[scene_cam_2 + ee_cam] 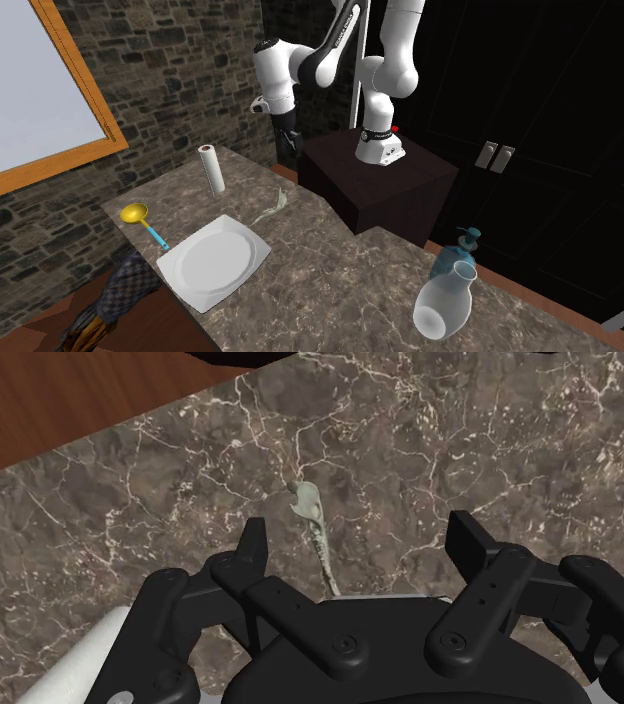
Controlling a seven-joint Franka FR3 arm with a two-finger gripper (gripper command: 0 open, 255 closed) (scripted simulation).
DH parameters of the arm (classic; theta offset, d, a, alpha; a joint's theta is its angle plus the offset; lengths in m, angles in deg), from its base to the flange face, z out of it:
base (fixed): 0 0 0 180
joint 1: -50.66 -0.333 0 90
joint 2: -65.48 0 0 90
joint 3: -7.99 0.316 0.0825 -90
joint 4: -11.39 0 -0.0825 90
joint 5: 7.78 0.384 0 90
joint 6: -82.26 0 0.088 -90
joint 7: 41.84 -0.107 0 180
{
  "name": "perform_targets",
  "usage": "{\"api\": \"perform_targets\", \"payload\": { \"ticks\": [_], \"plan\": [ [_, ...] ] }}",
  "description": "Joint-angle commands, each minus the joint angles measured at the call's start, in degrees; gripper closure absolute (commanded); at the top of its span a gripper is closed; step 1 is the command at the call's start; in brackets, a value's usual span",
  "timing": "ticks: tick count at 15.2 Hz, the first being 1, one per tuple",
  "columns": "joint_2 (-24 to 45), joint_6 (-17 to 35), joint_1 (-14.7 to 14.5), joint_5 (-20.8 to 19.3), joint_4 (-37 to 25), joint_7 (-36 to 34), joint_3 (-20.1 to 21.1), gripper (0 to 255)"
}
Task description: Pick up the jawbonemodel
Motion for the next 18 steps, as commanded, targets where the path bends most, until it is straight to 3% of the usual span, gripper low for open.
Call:
{"api": "perform_targets", "payload": {
  "ticks": [1,10,18],
  "plan": [
    [5.34,3.78,0.11,-0.87,-1.84,0.06,0.09,0],
    [27.66,17.25,-0.41,-6.21,-11.37,-0.96,-0.84,0],
    [44.65,23.0,-2.07,-9.38,-23.22,-1.3,-2.62,0]
  ]
}}
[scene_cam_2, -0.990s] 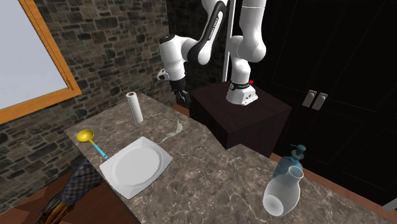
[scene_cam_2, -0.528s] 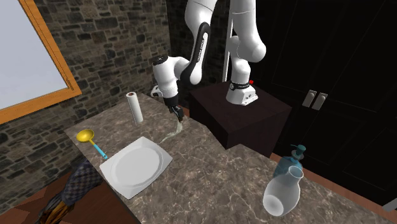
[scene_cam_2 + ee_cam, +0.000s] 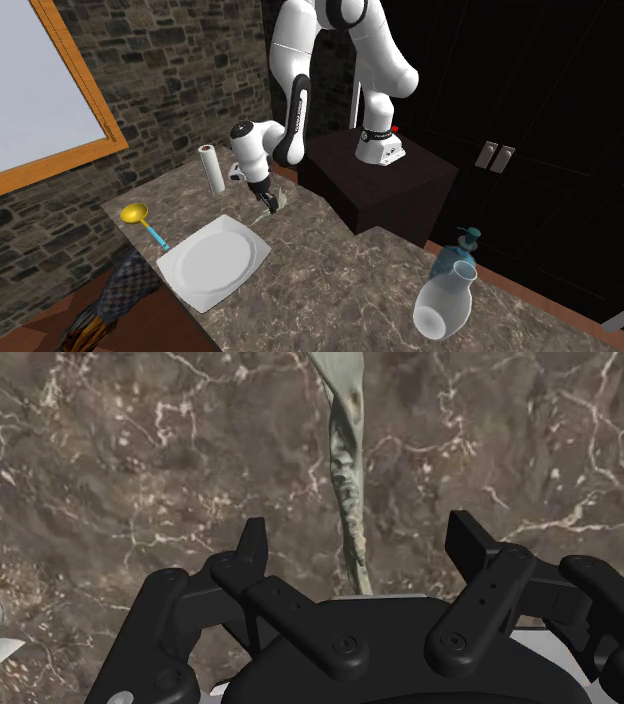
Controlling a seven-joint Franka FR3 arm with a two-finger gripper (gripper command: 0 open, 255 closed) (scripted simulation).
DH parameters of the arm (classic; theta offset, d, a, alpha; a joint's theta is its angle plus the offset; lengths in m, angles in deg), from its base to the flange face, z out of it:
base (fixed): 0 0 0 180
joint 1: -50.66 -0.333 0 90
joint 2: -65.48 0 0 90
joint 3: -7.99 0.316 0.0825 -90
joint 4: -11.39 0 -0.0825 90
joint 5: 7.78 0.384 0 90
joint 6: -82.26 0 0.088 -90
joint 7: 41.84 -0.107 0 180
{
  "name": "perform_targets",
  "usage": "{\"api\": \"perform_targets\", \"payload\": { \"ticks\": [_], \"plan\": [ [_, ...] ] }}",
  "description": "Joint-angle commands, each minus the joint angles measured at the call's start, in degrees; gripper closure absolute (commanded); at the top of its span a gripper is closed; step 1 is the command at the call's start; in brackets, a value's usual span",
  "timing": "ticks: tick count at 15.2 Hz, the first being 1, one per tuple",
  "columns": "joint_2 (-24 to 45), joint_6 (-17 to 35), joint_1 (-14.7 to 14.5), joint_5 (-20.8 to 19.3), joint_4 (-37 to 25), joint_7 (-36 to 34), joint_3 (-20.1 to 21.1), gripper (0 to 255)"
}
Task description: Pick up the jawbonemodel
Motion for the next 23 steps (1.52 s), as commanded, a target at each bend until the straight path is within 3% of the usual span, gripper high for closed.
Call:
{"api": "perform_targets", "payload": {
  "ticks": [1,9,10,19,23],
  "plan": [
    [2.21,1.07,-0.21,-0.32,-1.25,-0.08,-0.27,0],
    [7.65,4.05,-0.66,-0.7,-3.71,-0.57,-0.83,0],
    [7.68,4.11,-0.64,-0.71,-3.68,-0.56,-0.84,255],
    [7.65,4.05,-0.66,-0.7,-3.71,-0.57,-0.83,255],
    [4.33,2.28,-0.38,-0.49,-2.15,-0.29,-0.5,255]
  ]
}}
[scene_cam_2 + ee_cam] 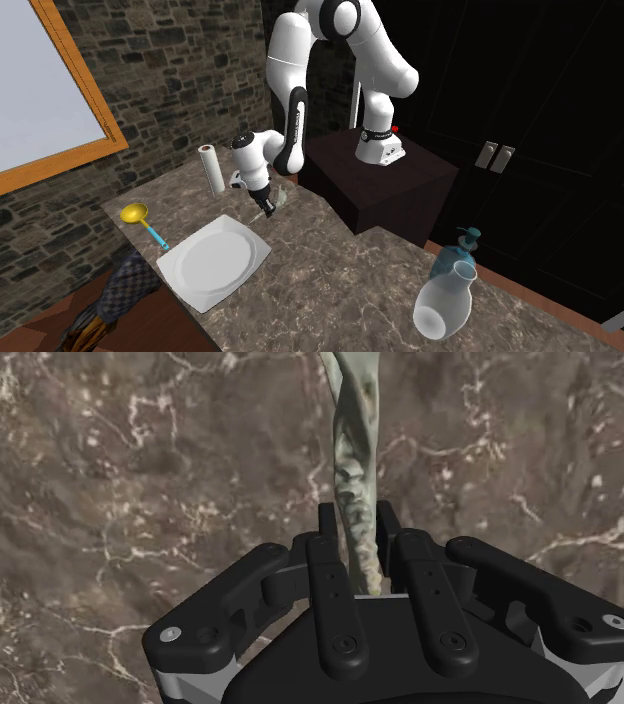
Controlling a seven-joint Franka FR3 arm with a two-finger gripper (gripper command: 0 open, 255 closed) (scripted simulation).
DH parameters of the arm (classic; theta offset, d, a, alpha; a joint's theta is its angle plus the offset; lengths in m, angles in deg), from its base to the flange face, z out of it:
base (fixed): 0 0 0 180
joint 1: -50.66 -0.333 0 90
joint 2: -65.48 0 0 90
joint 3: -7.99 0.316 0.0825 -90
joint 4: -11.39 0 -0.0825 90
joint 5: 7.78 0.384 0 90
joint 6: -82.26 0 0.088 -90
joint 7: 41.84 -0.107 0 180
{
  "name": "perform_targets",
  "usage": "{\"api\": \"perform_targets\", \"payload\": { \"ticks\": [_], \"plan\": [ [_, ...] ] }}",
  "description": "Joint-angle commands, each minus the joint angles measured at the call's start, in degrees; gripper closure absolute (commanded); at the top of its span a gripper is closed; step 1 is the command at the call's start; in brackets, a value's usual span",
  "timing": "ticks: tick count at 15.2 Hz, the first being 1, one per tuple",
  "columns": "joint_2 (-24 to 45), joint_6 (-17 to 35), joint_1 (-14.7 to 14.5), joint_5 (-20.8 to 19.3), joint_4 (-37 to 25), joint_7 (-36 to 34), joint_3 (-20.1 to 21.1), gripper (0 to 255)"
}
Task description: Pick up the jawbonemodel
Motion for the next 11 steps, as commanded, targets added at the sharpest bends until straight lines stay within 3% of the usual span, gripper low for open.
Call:
{"api": "perform_targets", "payload": {
  "ticks": [1,11],
  "plan": [
    [-1.73,-0.96,0.11,0.13,0.78,0.12,0.19,255],
    [-9.78,-6.09,0.82,0.95,3.71,1.02,1.11,255]
  ]
}}
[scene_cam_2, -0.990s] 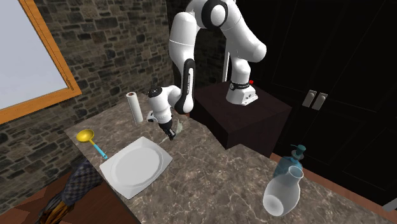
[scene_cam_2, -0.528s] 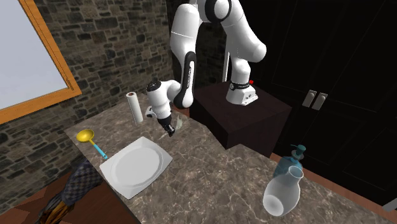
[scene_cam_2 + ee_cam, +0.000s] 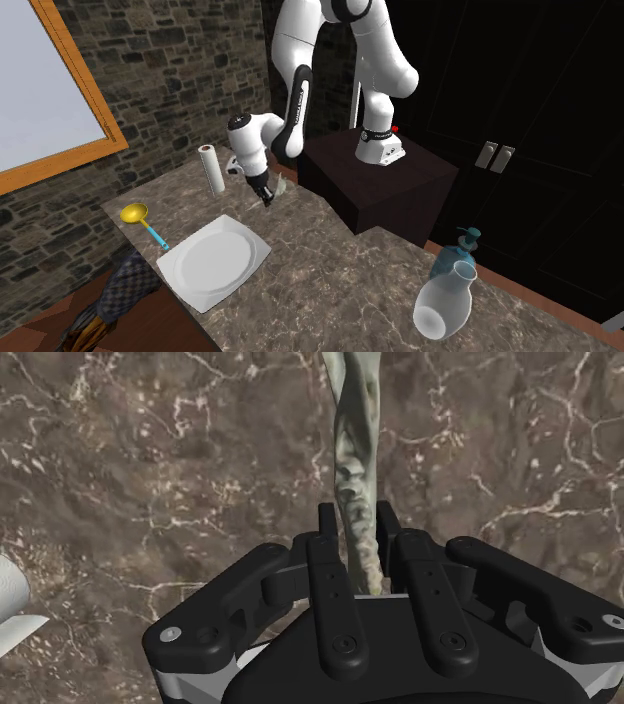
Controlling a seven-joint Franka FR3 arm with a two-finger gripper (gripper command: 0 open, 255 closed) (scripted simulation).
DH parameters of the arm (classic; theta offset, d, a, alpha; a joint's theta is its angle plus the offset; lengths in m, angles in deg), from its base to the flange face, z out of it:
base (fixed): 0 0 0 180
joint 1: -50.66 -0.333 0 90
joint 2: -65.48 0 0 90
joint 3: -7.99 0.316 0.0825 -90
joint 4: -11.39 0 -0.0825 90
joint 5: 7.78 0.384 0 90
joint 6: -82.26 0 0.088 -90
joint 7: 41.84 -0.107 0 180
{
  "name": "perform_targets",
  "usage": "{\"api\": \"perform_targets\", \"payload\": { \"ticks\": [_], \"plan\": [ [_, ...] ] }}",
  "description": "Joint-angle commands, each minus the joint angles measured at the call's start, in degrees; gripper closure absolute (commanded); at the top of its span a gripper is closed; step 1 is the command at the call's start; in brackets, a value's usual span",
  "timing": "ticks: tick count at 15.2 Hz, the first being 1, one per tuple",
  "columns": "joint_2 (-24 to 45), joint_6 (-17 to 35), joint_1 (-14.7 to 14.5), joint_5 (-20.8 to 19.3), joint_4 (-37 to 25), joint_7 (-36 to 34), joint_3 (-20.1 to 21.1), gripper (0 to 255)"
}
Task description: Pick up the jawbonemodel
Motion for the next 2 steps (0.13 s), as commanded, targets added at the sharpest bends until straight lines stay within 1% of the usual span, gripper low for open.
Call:
{"api": "perform_targets", "payload": {
  "ticks": [1,2],
  "plan": [
    [-0.97,-0.7,0.09,0.12,0.28,0.13,0.11,255],
    [-0.97,-0.71,0.09,0.13,0.27,0.13,0.11,255]
  ]
}}
